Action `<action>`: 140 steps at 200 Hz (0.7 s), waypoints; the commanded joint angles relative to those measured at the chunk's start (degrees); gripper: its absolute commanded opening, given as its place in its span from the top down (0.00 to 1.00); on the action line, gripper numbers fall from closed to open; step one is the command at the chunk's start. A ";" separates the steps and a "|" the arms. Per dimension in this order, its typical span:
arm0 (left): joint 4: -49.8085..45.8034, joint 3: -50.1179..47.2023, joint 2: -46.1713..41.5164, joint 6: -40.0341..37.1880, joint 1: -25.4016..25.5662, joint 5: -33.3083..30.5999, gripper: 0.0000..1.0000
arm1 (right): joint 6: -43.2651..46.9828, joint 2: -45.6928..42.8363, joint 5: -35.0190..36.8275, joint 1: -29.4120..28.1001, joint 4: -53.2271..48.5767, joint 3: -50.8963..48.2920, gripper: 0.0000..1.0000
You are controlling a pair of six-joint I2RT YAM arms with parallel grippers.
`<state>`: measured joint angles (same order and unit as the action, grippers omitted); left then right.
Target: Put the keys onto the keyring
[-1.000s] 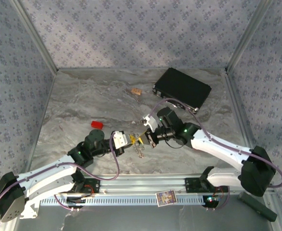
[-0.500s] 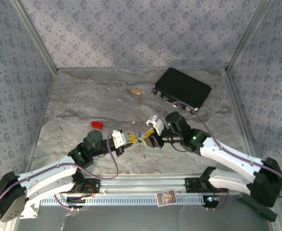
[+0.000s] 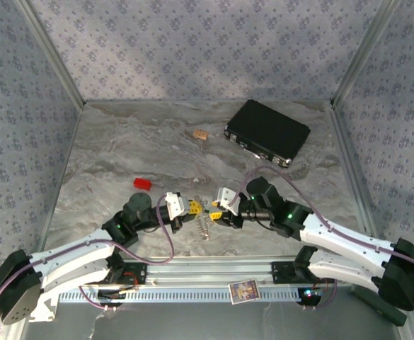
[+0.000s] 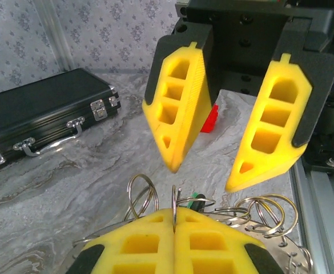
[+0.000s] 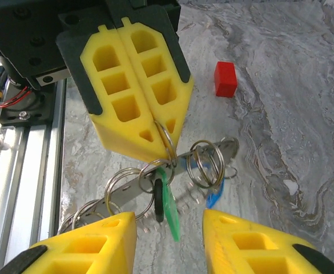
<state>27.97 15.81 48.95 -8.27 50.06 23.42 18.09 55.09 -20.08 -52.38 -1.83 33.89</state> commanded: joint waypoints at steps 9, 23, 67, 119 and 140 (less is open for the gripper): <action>5.92 -0.17 0.36 1.46 0.30 3.11 1.00 | 2.22 1.05 0.12 -0.55 2.84 -0.62 0.65; 6.17 -0.17 0.51 1.47 0.36 3.21 1.00 | 2.16 1.70 -1.43 -0.58 2.61 -0.49 0.65; 6.40 -0.23 0.19 1.58 0.35 3.12 1.00 | 1.99 3.27 -1.63 -0.90 3.28 -0.73 0.73; 6.84 -0.61 -0.63 1.94 0.33 3.58 1.00 | 2.54 2.74 -0.51 -0.77 2.54 -0.93 0.93; 6.41 -0.44 -0.72 1.97 0.30 4.24 1.00 | 2.57 2.31 -0.56 -0.62 1.89 -0.43 0.97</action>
<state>30.24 15.38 49.56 -7.33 50.04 24.91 20.29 58.28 -20.75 -52.97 0.45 33.61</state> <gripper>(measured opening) 0.045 0.053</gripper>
